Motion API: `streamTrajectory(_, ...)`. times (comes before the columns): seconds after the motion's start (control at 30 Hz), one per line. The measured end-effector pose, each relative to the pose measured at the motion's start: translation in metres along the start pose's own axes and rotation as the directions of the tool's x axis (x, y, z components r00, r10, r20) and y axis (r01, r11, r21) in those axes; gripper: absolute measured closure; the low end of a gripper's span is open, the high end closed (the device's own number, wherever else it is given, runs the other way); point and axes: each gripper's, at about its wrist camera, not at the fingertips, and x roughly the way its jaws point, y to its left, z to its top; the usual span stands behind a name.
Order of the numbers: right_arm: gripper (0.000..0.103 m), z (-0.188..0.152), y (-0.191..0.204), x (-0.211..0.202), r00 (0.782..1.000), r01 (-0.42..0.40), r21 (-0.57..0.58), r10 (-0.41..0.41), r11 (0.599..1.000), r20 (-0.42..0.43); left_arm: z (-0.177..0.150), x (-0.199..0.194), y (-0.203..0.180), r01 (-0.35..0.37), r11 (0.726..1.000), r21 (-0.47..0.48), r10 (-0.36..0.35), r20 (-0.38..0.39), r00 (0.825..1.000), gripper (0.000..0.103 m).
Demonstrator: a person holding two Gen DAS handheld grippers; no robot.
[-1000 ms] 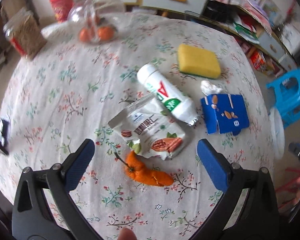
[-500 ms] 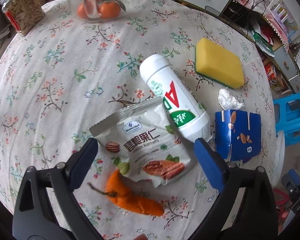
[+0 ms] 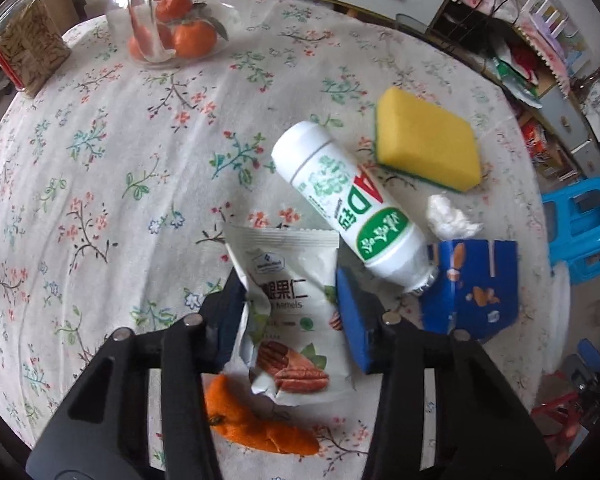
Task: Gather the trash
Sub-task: 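Grasp the white nut snack pouch with the left tool while the right tool grasps the blue almond box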
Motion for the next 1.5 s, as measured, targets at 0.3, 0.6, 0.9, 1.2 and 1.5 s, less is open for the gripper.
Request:
streamTrajectory(0.3, 0.000, 0.005, 0.019, 0.005, 0.999, -0.034, -0.026, 0.034, 0.999, -0.005, -0.010, -0.041, 0.005, 0.094, 0.995, 0.021, -0.096, 0.079, 0.992, 0.066)
streamTrajectory(0.6, 0.000, 0.015, 0.060, 0.017, 0.995, -0.100, -0.071, 0.101, 0.992, 0.002, -0.012, -0.067, 0.021, 0.133, 0.990, 0.037, -0.137, 0.149, 0.979, 0.066)
streamTrajectory(0.9, 0.000, 0.028, 0.114, 0.043, 0.989, -0.149, -0.114, 0.150, 0.982, -0.002, -0.026, -0.078, 0.049, 0.111, 0.993, 0.040, -0.116, 0.154, 0.981, 0.066)
streamTrajectory(1.2, 0.000, 0.038, 0.141, 0.080, 0.991, -0.132, -0.117, 0.129, 0.984, -0.033, -0.030, -0.079, 0.059, 0.120, 0.992, 0.038, -0.124, 0.139, 0.983, 0.066)
streamTrajectory(1.5, 0.000, 0.039, 0.151, 0.098, 0.995, -0.096, -0.147, 0.090, 0.984, -0.047, -0.028, -0.075, 0.055, 0.125, 0.991, 0.041, -0.129, 0.128, 0.983, 0.066)
